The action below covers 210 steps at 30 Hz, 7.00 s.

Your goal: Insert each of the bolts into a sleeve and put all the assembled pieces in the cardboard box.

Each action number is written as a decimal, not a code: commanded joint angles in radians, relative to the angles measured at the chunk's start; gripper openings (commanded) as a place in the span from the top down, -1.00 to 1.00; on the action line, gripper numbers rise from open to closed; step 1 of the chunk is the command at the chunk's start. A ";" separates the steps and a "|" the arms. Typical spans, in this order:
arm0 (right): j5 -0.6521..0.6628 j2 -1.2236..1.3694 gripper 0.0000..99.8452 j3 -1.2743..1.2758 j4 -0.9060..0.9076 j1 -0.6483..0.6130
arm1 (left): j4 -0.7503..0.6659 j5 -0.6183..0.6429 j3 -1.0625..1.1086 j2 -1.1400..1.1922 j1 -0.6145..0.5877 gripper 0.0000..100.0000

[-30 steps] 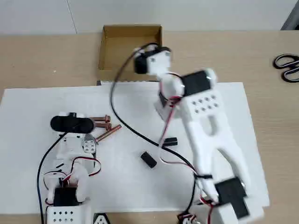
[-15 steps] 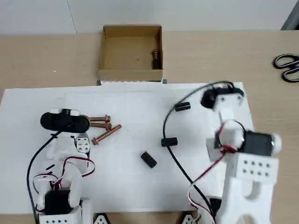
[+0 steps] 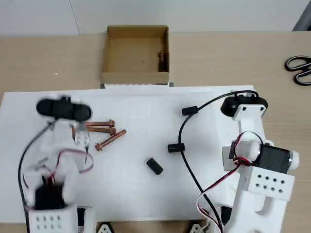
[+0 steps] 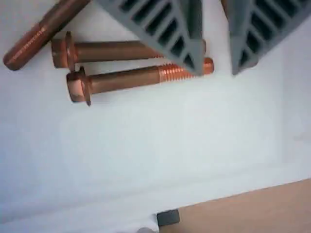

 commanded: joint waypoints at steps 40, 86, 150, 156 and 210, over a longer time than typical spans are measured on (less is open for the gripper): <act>-0.018 -0.016 0.99 -0.011 -0.021 0.005 | 0.331 -1.149 -0.832 1.287 0.130 0.86; -0.021 -0.015 0.99 -0.005 -0.036 0.004 | 0.517 -1.149 -1.101 1.484 0.137 0.86; -0.025 -0.025 0.99 -0.198 0.024 0.004 | 0.462 -0.302 -1.102 1.057 0.256 0.99; -0.028 -0.074 0.99 -0.272 0.024 -0.067 | 0.589 -0.029 -1.101 0.868 0.370 0.99; -0.311 -0.633 0.99 0.615 -0.699 -1.067 | 0.077 0.779 -0.012 -0.497 0.535 0.99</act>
